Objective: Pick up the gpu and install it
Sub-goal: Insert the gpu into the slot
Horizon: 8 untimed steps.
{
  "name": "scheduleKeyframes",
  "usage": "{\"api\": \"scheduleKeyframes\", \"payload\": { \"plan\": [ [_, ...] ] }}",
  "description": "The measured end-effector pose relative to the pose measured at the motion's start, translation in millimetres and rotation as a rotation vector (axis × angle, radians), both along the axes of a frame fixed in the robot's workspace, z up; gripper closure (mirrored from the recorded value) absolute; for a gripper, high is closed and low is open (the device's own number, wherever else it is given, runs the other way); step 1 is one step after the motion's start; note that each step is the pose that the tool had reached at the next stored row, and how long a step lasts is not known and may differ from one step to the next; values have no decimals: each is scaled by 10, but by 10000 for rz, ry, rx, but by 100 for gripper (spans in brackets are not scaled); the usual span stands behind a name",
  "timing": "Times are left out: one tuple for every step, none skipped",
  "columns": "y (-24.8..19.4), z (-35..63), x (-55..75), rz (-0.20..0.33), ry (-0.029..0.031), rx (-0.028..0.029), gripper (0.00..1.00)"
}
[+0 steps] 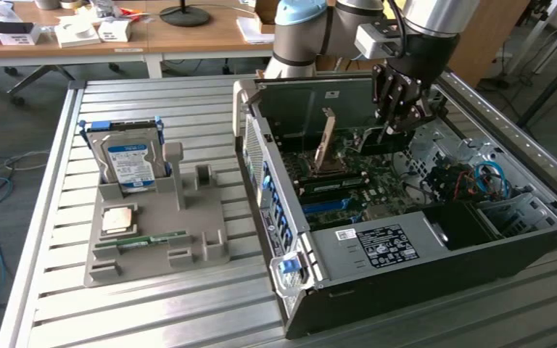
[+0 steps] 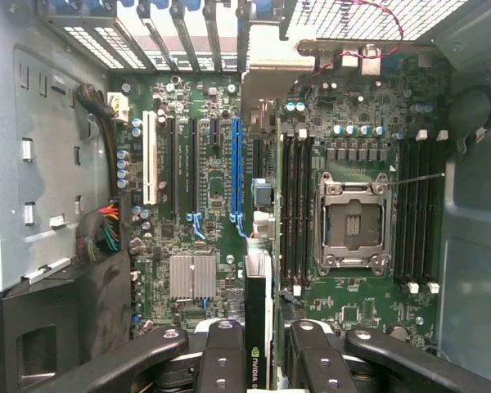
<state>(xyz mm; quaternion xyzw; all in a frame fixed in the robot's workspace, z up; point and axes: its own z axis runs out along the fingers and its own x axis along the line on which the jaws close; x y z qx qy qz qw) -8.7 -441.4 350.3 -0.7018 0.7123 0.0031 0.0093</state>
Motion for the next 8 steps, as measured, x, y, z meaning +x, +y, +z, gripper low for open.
{"api": "scheduleKeyframes", "payload": {
  "plan": [
    [0, -7, 0, -1, 0, 1, 74],
    [0, -9, 0, 0, 1, -1, 74],
    [0, -9, 0, 0, 0, -1, 74],
    [0, -9, 0, 0, 1, -2, 74],
    [0, -9, 0, 0, 1, -2, 74],
    [0, -9, 0, 0, 0, -1, 74],
    [0, -10, 0, 0, 0, 0, 74],
    [0, -10, 0, -1, 0, 0, 74]
  ]
}}
